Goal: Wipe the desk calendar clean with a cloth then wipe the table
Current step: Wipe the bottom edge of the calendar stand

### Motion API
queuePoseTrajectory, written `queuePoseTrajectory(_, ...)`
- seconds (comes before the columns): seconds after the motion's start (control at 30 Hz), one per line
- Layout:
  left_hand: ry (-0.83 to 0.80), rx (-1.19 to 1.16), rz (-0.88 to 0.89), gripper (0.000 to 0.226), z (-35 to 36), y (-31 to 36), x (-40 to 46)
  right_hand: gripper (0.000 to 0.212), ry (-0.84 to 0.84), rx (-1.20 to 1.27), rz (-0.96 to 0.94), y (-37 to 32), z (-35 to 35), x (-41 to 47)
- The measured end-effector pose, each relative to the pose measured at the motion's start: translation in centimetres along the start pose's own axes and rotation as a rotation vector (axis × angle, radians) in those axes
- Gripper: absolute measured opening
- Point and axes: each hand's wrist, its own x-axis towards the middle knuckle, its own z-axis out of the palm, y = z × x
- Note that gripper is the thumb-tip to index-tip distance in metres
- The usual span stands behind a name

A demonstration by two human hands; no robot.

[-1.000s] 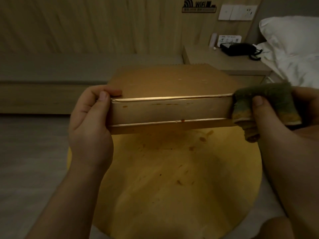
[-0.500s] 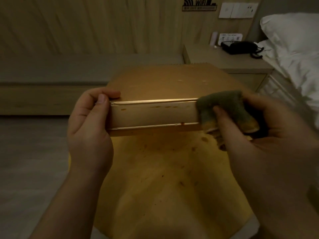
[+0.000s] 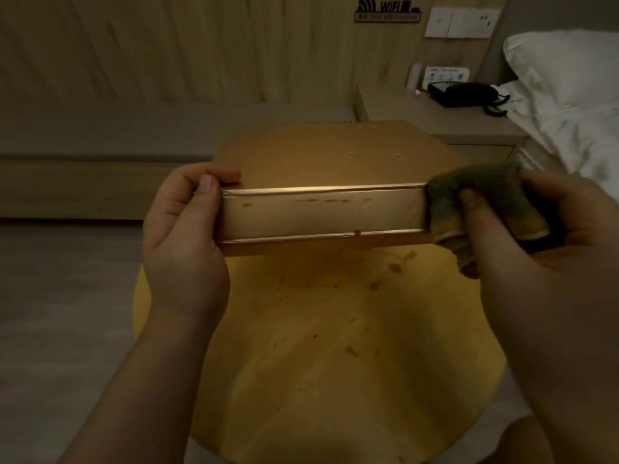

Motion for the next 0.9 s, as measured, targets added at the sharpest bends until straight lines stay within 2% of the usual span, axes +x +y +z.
queuePoseTrajectory(0.07,-0.009,0.007,-0.002,0.036,-0.1,0.1,-0.1,0.017,-0.05,-0.051,-0.027,-0.4,1.1,0.3)
queuePoseTrajectory(0.23,-0.025,-0.006,0.014,0.035,-0.1,0.2,-0.3,0.019,-0.027,-0.11,-0.166,-2.2,5.4,-0.4)
queuePoseTrajectory(0.33,-0.044,-0.019,0.017,0.035,0.0,0.2,-0.5,0.02,0.158,-0.214,-0.353,-3.7,8.6,-1.8)
queuePoseTrajectory(0.4,-0.063,-0.042,0.014,0.036,0.0,0.1,-0.6,0.021,0.186,-0.226,-0.409,-4.6,10.5,-2.5)
queuePoseTrajectory(0.53,-0.099,-0.101,-0.003,0.04,-0.1,0.1,-0.9,0.018,0.108,-0.204,-0.391,-6.2,12.7,-2.9)
queuePoseTrajectory(0.77,-0.056,-0.026,0.007,0.036,-0.6,0.2,-0.6,0.024,0.144,-0.246,-0.38,-5.2,10.2,-1.9)
queuePoseTrajectory(0.9,-0.025,0.028,0.022,0.037,-0.7,0.2,-0.4,0.006,-0.141,-0.124,-0.165,-3.9,5.2,0.9)
